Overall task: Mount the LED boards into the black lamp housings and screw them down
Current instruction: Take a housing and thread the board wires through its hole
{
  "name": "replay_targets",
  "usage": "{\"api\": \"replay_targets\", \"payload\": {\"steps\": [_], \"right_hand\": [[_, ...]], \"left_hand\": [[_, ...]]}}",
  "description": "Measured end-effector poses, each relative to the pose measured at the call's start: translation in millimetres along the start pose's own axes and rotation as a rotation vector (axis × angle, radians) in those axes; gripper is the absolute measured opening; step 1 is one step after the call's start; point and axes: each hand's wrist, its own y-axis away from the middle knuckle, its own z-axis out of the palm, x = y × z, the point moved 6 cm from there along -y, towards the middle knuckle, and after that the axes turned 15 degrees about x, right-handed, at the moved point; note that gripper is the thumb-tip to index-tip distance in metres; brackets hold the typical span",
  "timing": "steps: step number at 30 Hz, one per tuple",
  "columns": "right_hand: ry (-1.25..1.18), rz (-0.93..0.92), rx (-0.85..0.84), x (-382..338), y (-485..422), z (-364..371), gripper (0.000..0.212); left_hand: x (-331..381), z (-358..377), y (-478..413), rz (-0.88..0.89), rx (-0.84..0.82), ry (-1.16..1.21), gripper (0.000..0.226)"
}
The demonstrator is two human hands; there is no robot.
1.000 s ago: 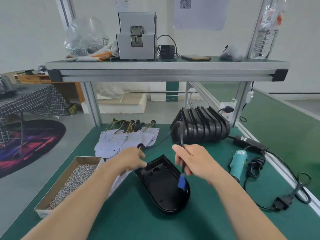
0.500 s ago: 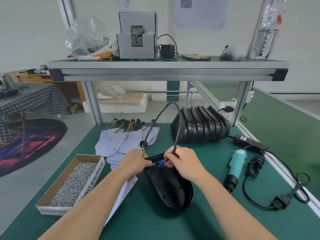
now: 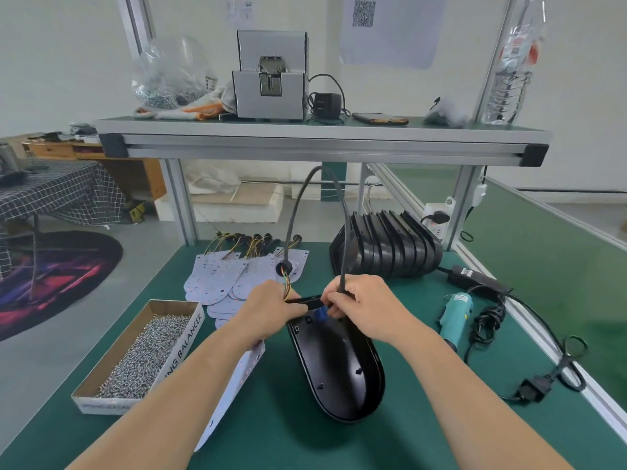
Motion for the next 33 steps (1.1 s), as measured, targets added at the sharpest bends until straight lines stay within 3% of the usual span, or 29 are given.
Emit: {"api": "replay_targets", "payload": {"steps": [4, 7, 9, 12, 17, 21, 23, 24, 26, 29, 30, 31, 33], "right_hand": [[0.098, -0.068, -0.049, -12, 4, -1, 0.02], [0.208, -0.157, 0.025, -23, 11, -6, 0.016], [0.226, -0.189, 0.109, -34, 16, -11, 0.026], [-0.042, -0.06, 0.292, -46, 18, -35, 0.046], [-0.499, 0.228, 0.695, -25, 22, -84, 0.022], [-0.869, 0.484, 0.516, -17, 14, -75, 0.029], [-0.94, 0.555, 0.406, -22, 7, -73, 0.017], [-0.928, 0.539, 0.357, -25, 4, -73, 0.01], [-0.753, 0.389, 0.249, -36, 1, -74, 0.017], [-0.155, 0.011, 0.108, -52, 9, -67, 0.022], [-0.067, -0.05, 0.07, -53, 11, -64, 0.024], [-0.078, -0.069, 0.04, -52, 13, -62, 0.026], [-0.412, 0.104, 0.072, -43, 17, -67, 0.029]], "left_hand": [[7, 1, 9, -0.026, -0.013, 0.106, 0.029], [15, -5, 12, -0.036, 0.008, 0.165, 0.03], [19, -12, 12, -0.03, 0.017, 0.176, 0.037], [20, -23, 17, -0.007, -0.004, 0.204, 0.022], [16, -36, 24, -0.023, 0.005, 0.208, 0.023], [30, -39, 35, 0.049, -0.018, 0.2, 0.017], [37, -39, 39, 0.092, -0.035, 0.186, 0.013], [40, -39, 40, 0.108, -0.046, 0.174, 0.013], [46, -40, 41, 0.121, -0.066, 0.172, 0.016], [47, -45, 34, 0.056, -0.045, 0.273, 0.028], [46, -47, 31, 0.025, -0.04, 0.309, 0.025], [44, -48, 28, 0.003, -0.044, 0.332, 0.02], [42, -48, 25, -0.021, -0.066, 0.355, 0.019]]}}
